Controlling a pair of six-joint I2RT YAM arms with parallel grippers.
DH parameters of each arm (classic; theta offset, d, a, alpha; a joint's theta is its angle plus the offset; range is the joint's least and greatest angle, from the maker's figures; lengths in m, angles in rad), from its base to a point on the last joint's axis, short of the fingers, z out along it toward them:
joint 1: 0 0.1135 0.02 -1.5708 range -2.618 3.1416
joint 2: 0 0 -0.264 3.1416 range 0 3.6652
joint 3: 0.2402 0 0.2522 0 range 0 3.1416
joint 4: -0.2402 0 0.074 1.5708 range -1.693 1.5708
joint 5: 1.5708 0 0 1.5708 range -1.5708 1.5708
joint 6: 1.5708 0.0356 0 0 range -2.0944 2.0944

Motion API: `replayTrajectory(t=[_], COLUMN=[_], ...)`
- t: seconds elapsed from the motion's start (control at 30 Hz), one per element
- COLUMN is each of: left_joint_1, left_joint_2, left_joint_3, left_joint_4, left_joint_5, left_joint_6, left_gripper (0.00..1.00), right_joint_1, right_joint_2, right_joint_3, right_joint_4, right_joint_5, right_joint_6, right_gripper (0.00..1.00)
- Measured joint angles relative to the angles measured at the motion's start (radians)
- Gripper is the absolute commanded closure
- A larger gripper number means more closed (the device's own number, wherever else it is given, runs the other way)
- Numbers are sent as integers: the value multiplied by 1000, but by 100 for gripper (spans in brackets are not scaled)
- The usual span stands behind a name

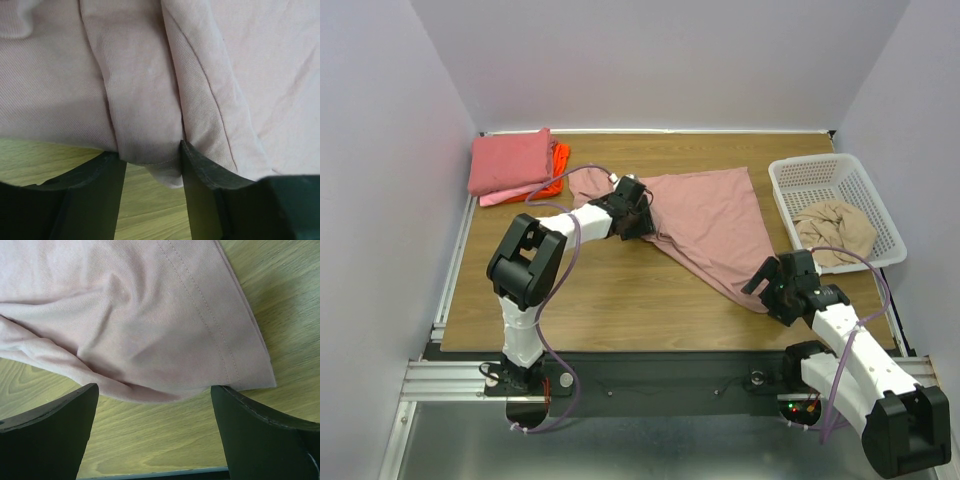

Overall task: Fold and stack the t-shirts
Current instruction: Flatten the tshirt out

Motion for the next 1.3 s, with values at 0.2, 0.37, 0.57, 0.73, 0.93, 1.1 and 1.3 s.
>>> replayTrajectory(t=[0.2, 0.37, 0.57, 0.73, 0.93, 1.1, 1.3], left_joint_1=[3, 3, 3, 3, 3, 3, 3], left_joint_2=[0, -5, -26, -54, -78, -82, -56], left_joint_3=[3, 3, 3, 3, 3, 3, 29], left_joint_4=[0, 0, -2, -25, -45, -46, -48], left_joint_5=[-1, 3, 5, 8, 21, 27, 48], left_joint_6=[-1, -2, -1, -1, -1, 2, 14], left_gripper=[53, 57, 57, 57, 57, 84, 100], right_joint_1=[0, 0, 0, 0, 0, 0, 0], right_joint_2=[0, 0, 0, 0, 0, 0, 0], right_joint_3=[0, 0, 0, 0, 0, 0, 0], right_joint_4=[0, 0, 0, 0, 0, 0, 0], right_joint_5=[0, 0, 0, 0, 0, 0, 0], right_joint_6=[0, 0, 0, 0, 0, 0, 0], right_gripper=[0, 0, 0, 0, 0, 0, 0])
